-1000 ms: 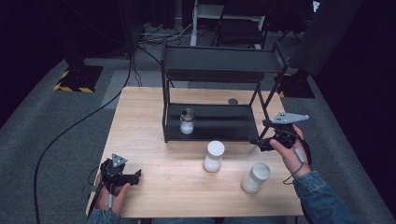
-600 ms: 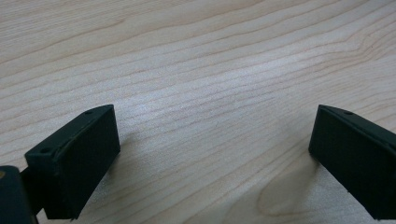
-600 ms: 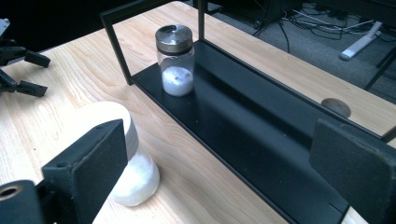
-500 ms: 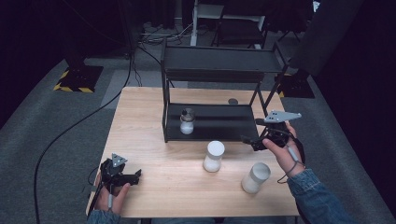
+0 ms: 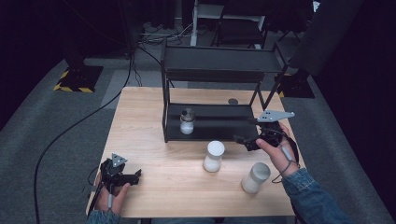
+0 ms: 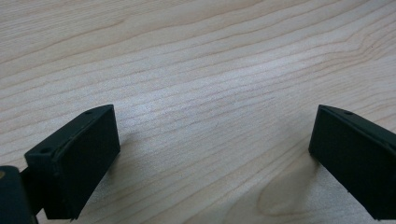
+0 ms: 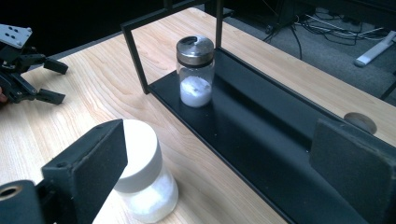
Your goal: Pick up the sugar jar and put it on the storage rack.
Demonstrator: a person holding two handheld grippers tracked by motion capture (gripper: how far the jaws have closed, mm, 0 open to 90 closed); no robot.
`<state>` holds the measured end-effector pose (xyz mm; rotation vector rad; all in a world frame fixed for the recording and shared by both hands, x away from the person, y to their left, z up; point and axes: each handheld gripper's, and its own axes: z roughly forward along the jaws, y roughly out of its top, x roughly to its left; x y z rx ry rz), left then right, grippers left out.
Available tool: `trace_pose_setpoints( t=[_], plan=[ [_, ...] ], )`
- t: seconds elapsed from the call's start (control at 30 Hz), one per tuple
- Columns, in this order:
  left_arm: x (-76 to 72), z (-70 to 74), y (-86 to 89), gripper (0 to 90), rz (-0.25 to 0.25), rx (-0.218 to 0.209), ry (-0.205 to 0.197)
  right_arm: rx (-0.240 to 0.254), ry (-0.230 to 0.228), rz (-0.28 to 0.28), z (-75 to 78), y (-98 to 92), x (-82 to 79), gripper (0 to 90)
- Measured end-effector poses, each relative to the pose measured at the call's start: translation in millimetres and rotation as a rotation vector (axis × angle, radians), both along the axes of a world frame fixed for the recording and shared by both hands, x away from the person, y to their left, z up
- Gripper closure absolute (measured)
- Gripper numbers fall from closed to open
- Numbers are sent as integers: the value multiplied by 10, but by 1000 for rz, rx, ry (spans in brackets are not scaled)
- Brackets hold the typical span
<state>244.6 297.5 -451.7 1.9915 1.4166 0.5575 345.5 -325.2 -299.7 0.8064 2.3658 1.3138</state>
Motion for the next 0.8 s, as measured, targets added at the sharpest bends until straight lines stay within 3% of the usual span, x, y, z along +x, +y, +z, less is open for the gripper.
trace_pose_setpoints(
  t=[0.8],
  plan=[
    [1, 0, 1, 17, 0, 0, 0, 29, -9, 41, -35, 320, -43, 40]
  ],
)
